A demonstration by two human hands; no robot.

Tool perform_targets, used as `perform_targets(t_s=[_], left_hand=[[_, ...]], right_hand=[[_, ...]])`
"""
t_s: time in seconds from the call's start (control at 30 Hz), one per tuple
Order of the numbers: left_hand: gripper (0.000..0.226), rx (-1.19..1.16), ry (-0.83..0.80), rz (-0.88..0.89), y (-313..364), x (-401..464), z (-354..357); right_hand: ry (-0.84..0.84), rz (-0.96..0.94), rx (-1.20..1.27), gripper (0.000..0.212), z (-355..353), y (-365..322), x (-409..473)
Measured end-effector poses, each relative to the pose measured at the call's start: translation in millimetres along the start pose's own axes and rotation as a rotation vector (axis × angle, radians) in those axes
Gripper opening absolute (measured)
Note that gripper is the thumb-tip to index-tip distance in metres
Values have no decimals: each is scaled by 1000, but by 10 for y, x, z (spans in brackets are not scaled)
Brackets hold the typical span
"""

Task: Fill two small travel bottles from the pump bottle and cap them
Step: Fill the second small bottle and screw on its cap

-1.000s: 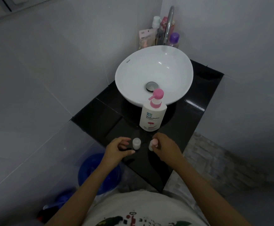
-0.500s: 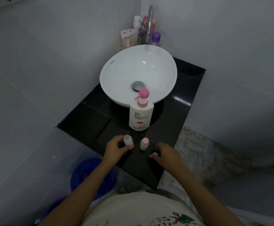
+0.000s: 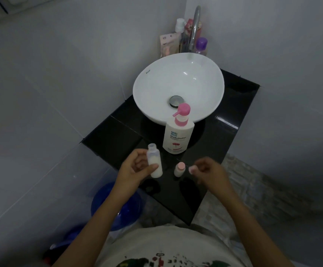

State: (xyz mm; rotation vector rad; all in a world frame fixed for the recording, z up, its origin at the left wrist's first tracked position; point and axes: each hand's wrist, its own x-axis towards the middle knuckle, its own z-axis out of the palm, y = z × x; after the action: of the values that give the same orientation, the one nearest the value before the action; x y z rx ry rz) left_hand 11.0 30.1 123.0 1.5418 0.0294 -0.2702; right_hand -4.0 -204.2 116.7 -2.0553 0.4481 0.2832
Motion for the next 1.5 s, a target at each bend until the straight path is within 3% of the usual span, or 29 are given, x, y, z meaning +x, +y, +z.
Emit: perform_targets(t_s=[0.07, 0.13, 0.47, 0.57, 0.63, 0.73, 0.8, 0.93, 1.03, 1.13, 1.27, 1.33, 1.43, 1.5], left_hand=[[34, 9, -59, 16, 118, -40, 31], [34, 31, -115, 33, 218, -65, 88], [41, 150, -254, 121, 531, -86, 342], [43, 166, -251, 97, 549, -87, 374], [43, 183, -264, 95, 562, -87, 394], [44, 223, -276, 97, 578, -73, 423], [44, 229, -270, 83, 592, -60, 438], [44, 201, -241, 63, 617, -50, 430], [45, 193, -245, 57, 621, -61, 422], [43, 191, -257, 46, 617, -68, 427], [38, 185, -264, 44, 631, -77, 436], [37, 178, -258, 45, 637, -78, 440], [36, 189, -264, 51, 645, -76, 445], [35, 189, -268, 50, 650, -73, 444]], right_hand=[[-26, -124, 258, 16, -184, -303, -146], [-82, -274, 364, 17, -330, -572, -276], [-195, -515, 279, 27, -553, -763, -454], [-203, -509, 222, 25, -598, -710, -451], [-160, -455, 187, 11, -585, -681, -453], [-15, -357, 53, 41, -504, -635, -439], [-18, -353, 28, 48, -505, -609, -438], [-192, -474, 117, 25, -644, -554, -404], [-134, -475, 94, 12, -604, -585, -412], [-33, -431, 27, 42, -555, -624, -433], [-170, -489, 175, 22, -614, -596, -408], [-141, -469, 170, 10, -579, -593, -408], [-46, -376, 121, 37, -512, -628, -421], [-109, -410, 149, 34, -544, -627, -439]])
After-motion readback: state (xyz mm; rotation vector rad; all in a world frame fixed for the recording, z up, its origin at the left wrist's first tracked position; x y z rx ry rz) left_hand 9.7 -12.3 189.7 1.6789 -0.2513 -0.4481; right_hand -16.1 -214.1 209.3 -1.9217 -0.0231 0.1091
